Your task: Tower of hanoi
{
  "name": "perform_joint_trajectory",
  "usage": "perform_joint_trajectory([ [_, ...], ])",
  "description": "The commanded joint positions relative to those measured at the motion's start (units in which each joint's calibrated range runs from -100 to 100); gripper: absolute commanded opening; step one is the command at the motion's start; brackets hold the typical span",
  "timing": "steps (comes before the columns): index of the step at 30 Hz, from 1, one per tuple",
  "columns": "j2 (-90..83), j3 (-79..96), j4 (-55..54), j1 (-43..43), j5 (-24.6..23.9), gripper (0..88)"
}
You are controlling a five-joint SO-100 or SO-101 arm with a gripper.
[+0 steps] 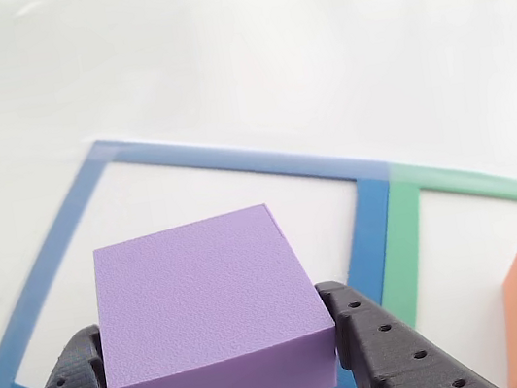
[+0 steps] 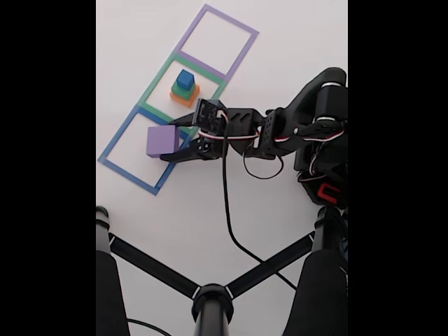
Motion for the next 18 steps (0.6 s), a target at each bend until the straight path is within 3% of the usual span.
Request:
perform_joint_trajectory([
  [1,3.2,-5.4,-3.3,-1.4,0.4,22.0],
  [18,16.6,-14.7,-7.1,-1.6,0.4,22.2],
])
